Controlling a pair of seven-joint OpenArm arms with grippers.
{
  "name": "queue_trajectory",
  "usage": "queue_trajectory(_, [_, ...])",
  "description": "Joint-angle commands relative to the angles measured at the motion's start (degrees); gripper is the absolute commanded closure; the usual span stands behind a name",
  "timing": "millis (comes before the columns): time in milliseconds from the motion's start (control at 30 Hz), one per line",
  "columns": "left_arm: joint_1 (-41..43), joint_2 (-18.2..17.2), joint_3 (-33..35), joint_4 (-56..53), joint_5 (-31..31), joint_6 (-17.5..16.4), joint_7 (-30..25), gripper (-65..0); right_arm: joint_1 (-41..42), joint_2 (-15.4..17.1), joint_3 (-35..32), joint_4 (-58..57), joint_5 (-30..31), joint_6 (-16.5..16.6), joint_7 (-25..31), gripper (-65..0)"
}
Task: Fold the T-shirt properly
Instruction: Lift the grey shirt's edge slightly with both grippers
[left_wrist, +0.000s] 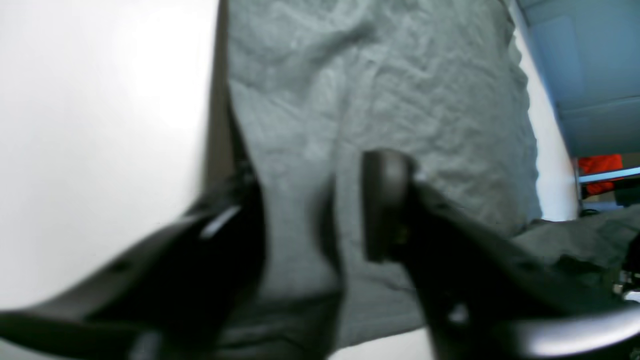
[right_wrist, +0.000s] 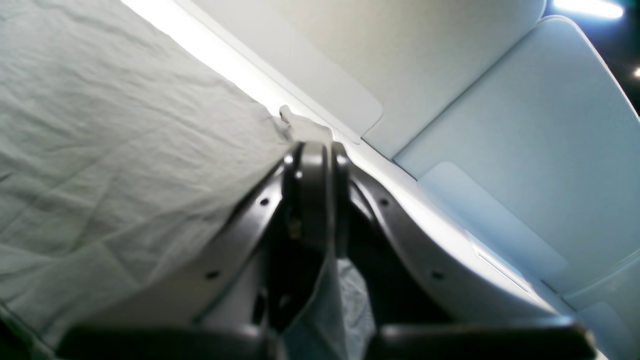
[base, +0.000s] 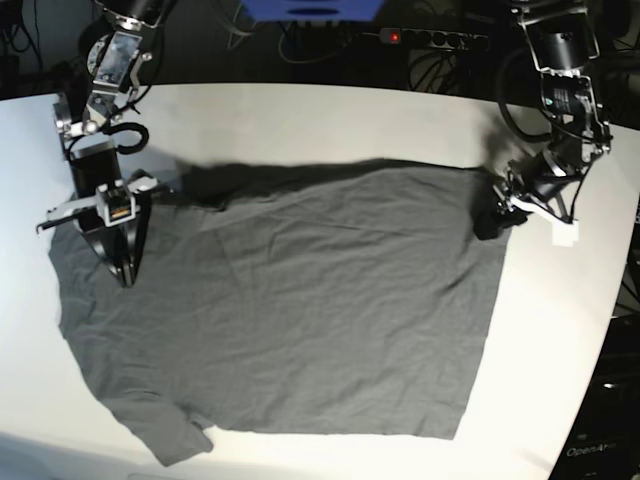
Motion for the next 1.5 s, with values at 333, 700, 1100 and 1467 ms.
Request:
queue_trajectory(333, [1.2, 0.4, 0.6, -1.0, 6.9, 3.9, 7.6, -4.1, 0.8, 0.5, -0.4, 0.8, 1.3, -0.6, 1.4, -1.3])
queue_trajectory(700, [-4.3, 0.4, -3.9, -0.9, 3.7, 4.0, 13.9, -4.1, 4.9, 2.9, -0.8, 0.8, 1.2, -0.5, 1.0, -1.3])
queue_trajectory(1100, [-11.3, 3.2, -9.2, -1.0, 2.9, 4.6, 22.9, -4.1, 6.8, 2.7, -0.5, 0.8, 1.2, 4.2, 1.0, -1.3])
queue_trajectory(1467, [-15.8, 6.1, -15.2, 2.2, 2.9, 7.7, 29.7, -4.1, 6.3, 1.7, -0.3, 0.8, 1.2, 4.2, 0.9, -1.3])
